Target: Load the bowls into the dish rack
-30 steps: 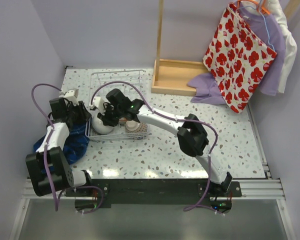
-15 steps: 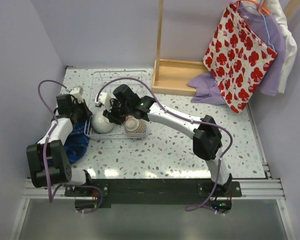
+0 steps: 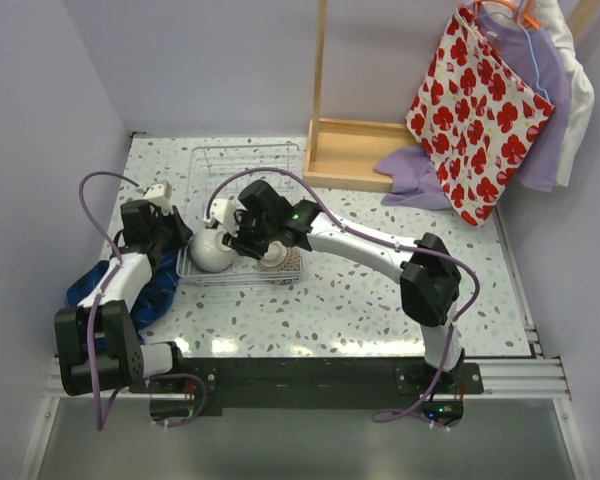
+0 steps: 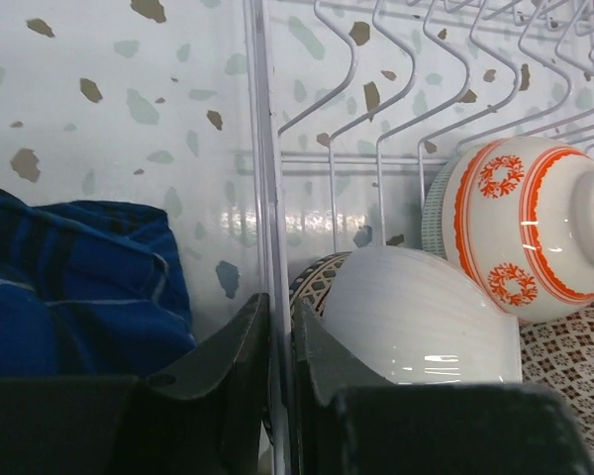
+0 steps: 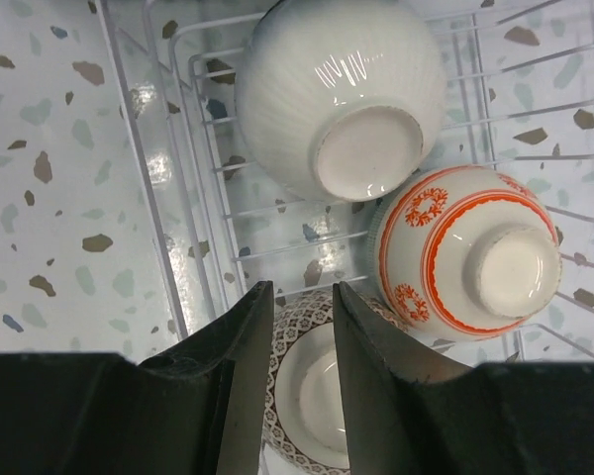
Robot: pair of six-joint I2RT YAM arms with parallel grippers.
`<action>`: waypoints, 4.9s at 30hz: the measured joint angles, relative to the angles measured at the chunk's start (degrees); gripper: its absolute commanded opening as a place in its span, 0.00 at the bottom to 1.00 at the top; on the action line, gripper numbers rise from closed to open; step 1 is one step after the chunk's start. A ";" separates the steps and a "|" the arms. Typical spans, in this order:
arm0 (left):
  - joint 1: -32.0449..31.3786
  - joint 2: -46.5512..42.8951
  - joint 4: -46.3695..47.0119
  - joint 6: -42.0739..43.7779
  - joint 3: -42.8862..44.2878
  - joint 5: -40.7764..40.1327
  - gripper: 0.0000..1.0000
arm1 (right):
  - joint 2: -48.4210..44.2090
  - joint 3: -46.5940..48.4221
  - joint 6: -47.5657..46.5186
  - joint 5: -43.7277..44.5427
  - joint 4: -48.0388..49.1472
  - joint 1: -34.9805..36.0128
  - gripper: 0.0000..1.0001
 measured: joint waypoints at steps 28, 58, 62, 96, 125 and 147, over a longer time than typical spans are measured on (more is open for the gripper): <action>-0.79 -9.81 -29.27 1.64 13.94 -6.47 0.00 | -2.56 -3.34 -0.83 2.86 -0.85 0.00 0.16; -0.90 9.70 -37.90 11.80 16.90 -3.80 0.00 | 11.69 9.05 -0.28 2.58 -3.02 0.87 0.14; -0.90 11.78 -38.64 13.60 17.09 -1.20 0.00 | 11.69 8.87 -0.24 2.84 -3.06 1.25 0.15; 2.10 12.46 -50.14 27.17 24.28 5.88 0.00 | 11.65 6.14 -0.44 4.24 -2.78 2.38 0.16; -0.02 17.22 -46.40 26.99 22.69 6.60 0.00 | 11.56 5.64 -0.68 5.42 -3.65 2.62 0.17; 0.79 27.91 -60.92 39.01 33.57 13.55 0.00 | 9.16 5.70 -0.63 7.41 -7.87 4.15 0.20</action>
